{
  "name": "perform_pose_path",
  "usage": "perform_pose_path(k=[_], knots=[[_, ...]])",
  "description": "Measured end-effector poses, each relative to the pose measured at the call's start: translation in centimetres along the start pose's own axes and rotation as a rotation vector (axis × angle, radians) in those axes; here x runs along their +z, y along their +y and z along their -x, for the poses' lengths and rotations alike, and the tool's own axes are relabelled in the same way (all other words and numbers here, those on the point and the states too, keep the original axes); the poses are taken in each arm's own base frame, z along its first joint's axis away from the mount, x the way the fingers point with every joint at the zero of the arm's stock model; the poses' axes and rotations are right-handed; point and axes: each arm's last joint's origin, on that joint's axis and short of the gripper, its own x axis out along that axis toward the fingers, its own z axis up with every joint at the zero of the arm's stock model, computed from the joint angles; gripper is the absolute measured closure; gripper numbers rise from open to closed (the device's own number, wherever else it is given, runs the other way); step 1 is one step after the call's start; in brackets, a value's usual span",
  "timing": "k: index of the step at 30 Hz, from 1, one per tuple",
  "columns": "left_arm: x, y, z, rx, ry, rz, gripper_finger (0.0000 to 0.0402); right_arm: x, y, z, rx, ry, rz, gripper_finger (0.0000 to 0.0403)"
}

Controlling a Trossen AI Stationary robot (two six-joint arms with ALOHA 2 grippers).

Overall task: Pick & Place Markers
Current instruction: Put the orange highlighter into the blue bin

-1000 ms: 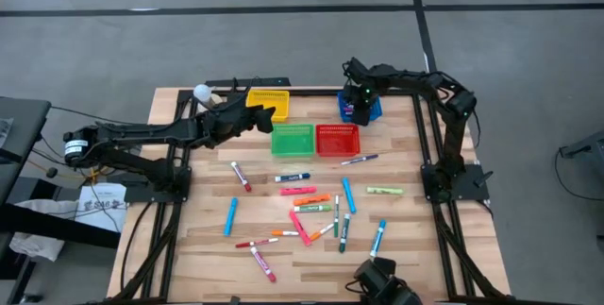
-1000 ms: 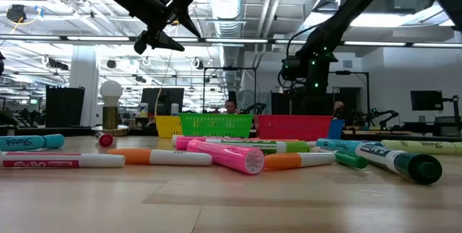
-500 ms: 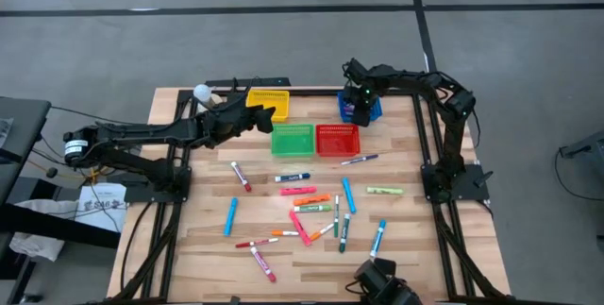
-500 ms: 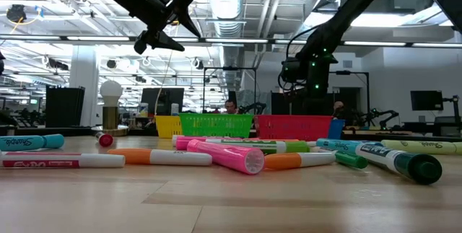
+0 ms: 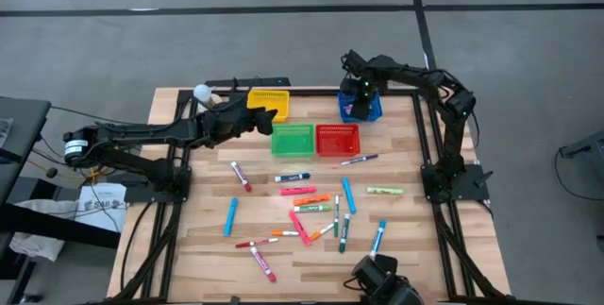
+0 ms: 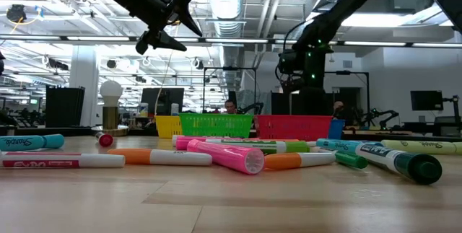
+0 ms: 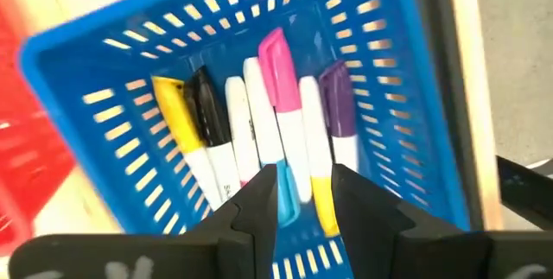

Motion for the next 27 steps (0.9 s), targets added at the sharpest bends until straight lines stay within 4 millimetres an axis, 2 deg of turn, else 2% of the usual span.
perform_pose_path(k=[8,12,17,22,27], knots=[[-0.2,-0.2,0.1,-0.018,0.015,-0.003,0.0153,1.1,-0.6,4.1,0.015,0.008,-0.042,0.0302],[-0.2,-0.2,0.1,-0.017,0.017,-0.004,0.0153,1.0,-0.2,6.8,0.062,-0.084,-0.068,0.0302],[-0.2,-0.2,0.1,-0.017,0.019,-0.005,0.0153,-0.3,1.1,12.1,0.099,-0.267,-0.095,0.0302],[-0.3,-0.2,0.1,-0.017,0.022,-0.007,0.0153,-2.5,2.9,17.7,0.093,-0.443,-0.096,0.0302],[-0.3,-0.2,0.1,-0.017,0.022,-0.045,0.0153,-4.9,5.7,21.6,0.170,-0.642,-0.012,0.0302]])
